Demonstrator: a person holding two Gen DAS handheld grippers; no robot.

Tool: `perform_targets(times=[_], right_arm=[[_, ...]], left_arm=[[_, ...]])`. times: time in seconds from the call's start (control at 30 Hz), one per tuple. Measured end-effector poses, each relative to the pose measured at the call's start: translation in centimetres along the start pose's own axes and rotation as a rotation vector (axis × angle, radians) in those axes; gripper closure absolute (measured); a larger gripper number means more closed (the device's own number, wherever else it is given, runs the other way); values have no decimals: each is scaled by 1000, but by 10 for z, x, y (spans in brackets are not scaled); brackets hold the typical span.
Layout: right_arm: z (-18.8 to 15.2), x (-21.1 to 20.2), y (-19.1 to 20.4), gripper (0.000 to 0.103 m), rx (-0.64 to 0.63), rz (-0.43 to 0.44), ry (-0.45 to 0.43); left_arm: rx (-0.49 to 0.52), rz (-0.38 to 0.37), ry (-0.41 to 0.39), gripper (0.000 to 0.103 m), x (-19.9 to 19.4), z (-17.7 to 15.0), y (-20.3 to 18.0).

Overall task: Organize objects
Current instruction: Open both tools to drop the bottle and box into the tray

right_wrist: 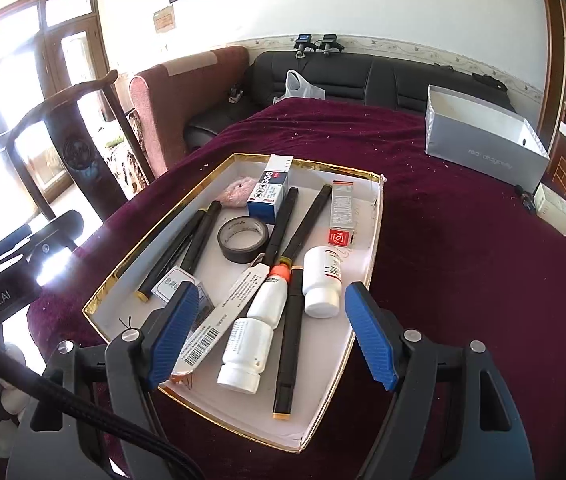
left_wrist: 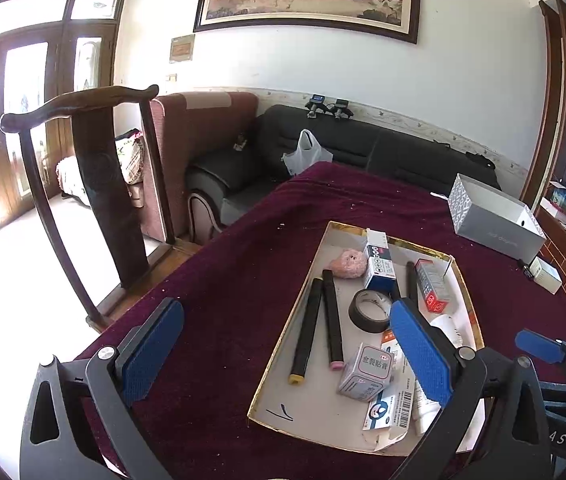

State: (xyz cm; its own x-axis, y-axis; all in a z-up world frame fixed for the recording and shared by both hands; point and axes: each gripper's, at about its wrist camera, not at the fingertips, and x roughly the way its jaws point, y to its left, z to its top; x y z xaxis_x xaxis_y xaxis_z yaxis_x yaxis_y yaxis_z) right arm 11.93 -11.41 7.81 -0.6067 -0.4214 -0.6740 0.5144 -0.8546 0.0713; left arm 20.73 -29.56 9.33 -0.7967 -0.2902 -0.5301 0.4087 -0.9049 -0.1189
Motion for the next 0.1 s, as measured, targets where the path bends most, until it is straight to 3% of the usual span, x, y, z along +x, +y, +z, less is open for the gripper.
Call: perform_targets(times=[0.1], right_arm=[[1,1,5,24,-14,-6,1]], left_arm=[[7,-1,-6,1,-2,0,-1]])
